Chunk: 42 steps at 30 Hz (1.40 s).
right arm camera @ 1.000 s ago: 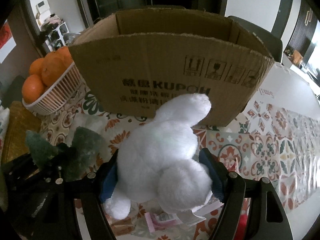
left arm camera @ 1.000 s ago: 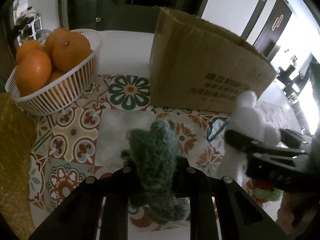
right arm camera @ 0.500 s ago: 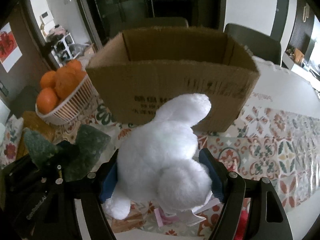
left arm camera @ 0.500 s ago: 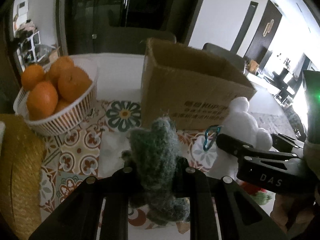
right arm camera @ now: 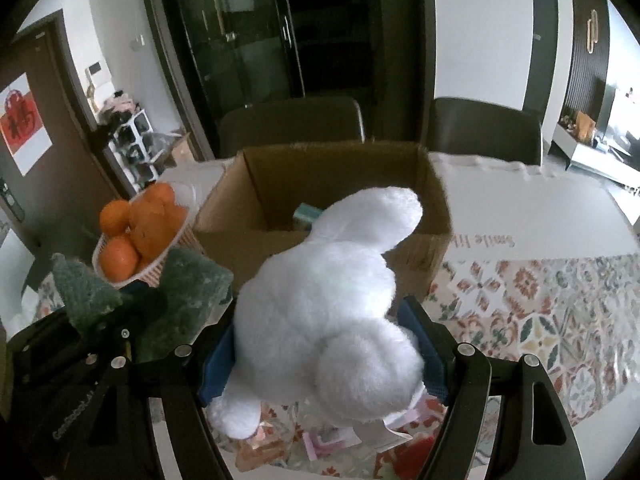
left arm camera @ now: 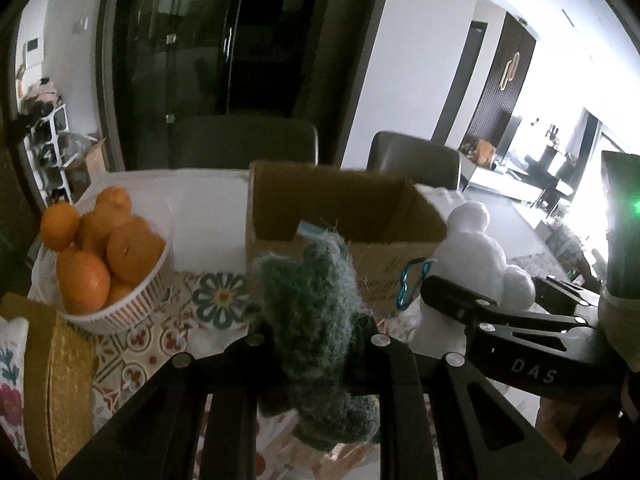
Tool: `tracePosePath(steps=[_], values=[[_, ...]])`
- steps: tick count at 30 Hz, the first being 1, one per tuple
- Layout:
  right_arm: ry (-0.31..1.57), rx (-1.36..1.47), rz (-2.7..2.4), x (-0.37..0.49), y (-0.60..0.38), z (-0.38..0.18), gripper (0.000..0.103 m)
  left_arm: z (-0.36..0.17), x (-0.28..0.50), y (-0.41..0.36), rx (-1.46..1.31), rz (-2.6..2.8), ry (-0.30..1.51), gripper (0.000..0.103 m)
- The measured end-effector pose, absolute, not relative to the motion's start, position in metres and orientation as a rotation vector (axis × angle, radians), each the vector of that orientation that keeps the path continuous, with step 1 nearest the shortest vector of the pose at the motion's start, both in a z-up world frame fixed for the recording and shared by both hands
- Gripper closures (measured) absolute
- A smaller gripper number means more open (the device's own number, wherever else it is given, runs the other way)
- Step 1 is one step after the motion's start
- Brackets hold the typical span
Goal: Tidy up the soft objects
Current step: 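Lift and carry the green plush and white bunny over the cardboard box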
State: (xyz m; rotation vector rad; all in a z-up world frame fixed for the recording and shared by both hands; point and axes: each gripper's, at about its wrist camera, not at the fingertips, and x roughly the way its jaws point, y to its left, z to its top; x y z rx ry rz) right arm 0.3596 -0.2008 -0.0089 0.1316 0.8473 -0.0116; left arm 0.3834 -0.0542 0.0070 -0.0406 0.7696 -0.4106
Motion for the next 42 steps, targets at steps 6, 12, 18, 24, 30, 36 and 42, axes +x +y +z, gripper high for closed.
tracePosePath(steps=[6,12,18,24,30,36,42], values=[[0.811,0.146,-0.020,0.368,-0.213,0.015,0.026,0.028,0.396,-0.066,-0.055,-0.429,0.748,0.084],[0.795,0.154,-0.030,0.386,-0.221,0.030,0.026,0.040,0.419,-0.075,-0.058,-0.419,0.742,0.084],[0.805,0.197,-0.019,0.415,-0.237,0.033,0.026,0.045,0.448,-0.084,-0.054,-0.399,0.761,0.084],[0.795,0.186,-0.034,0.440,-0.243,0.039,0.026,0.046,0.473,-0.092,-0.046,-0.380,0.780,0.084],[0.818,0.187,-0.035,0.466,-0.249,0.037,0.026,0.041,0.495,-0.099,-0.039,-0.371,0.804,0.084],[0.863,0.217,-0.035,0.491,-0.258,0.022,0.026,0.032,0.520,-0.108,-0.051,-0.377,0.851,0.084],[0.907,0.284,-0.008,0.510,-0.266,0.004,0.023,0.012,0.544,-0.114,-0.075,-0.357,0.946,0.073]])
